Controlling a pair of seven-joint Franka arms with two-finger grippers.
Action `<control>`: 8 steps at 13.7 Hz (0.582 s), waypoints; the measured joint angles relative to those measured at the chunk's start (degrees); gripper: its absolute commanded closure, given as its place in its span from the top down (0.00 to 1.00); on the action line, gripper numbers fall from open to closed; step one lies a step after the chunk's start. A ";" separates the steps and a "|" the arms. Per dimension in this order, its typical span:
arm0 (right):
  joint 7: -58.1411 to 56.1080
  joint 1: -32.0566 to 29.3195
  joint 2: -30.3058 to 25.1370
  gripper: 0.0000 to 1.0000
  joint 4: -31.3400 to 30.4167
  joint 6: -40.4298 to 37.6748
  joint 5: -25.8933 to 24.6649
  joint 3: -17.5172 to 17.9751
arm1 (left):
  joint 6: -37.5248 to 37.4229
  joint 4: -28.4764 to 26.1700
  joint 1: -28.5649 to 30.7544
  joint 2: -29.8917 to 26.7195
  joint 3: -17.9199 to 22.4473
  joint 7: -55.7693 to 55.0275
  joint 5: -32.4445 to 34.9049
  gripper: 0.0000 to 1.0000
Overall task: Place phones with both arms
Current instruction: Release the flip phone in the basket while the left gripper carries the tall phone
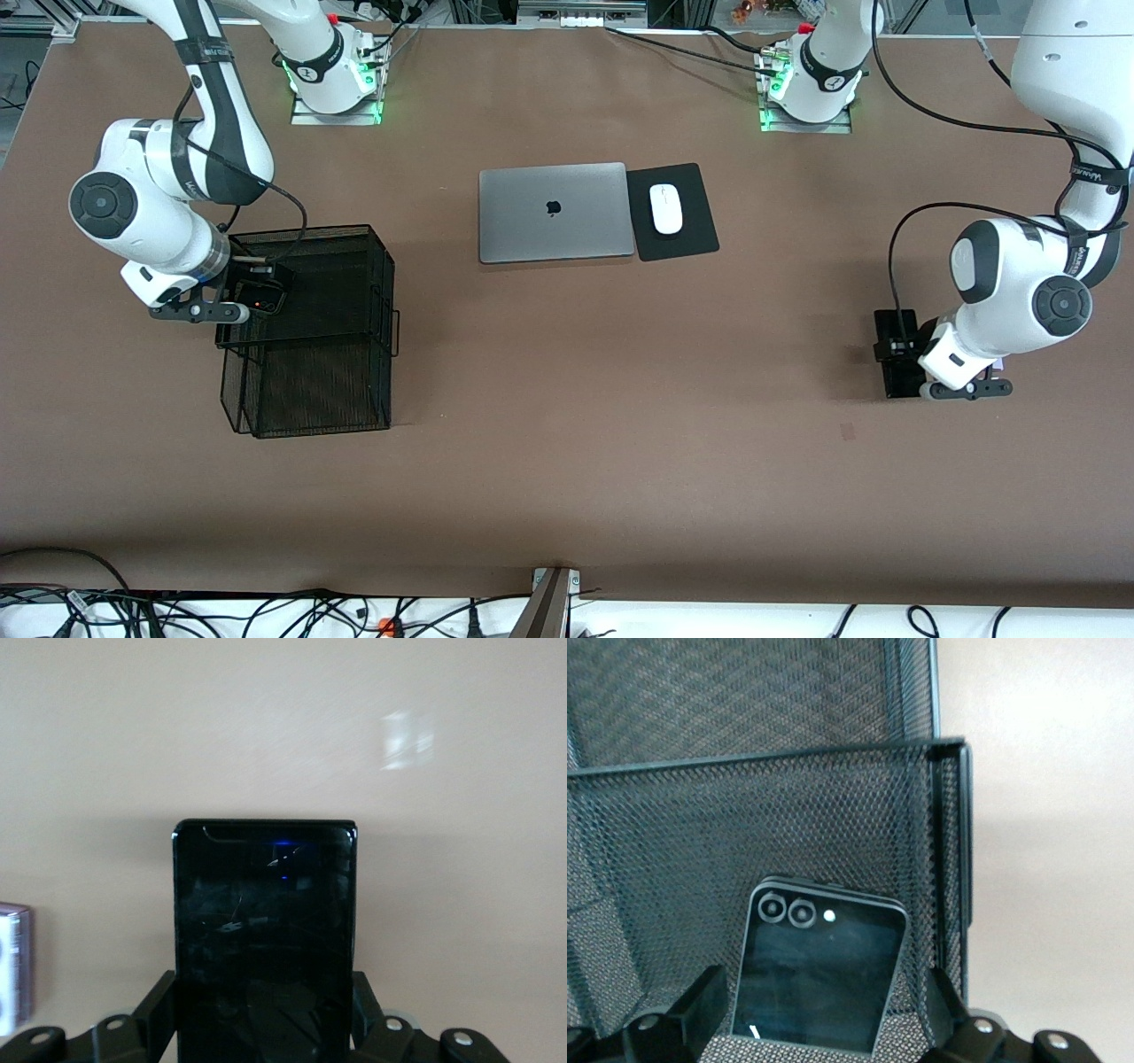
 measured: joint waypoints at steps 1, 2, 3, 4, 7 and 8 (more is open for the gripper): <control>0.00 0.00 -0.02 1.00 0.70 -0.09 0.10 0.00 | -0.18 0.60 -0.71 0.01 -1.31 -2.57 0.00 0.00; 0.00 0.00 -0.03 0.99 1.68 -0.49 0.14 -0.01 | -0.18 0.98 -2.22 0.01 -1.94 -5.08 0.00 0.00; 0.00 -0.01 -0.07 0.99 3.10 -1.48 0.16 -0.01 | -0.18 1.34 -4.62 0.04 -2.23 -8.23 0.00 0.00; 0.00 -0.01 -0.11 0.99 4.74 -2.75 0.16 -0.01 | -0.19 1.56 -7.37 0.06 -2.33 -11.83 0.00 0.00; 0.44 0.08 -0.29 0.99 10.03 -7.15 3.05 0.08 | -0.19 2.80 -16.17 0.22 -2.46 -23.02 -0.01 0.00; 1.13 0.15 -0.22 0.99 12.33 -9.58 5.12 0.30 | -0.19 3.73 -19.02 0.51 -2.48 -26.70 -0.01 0.00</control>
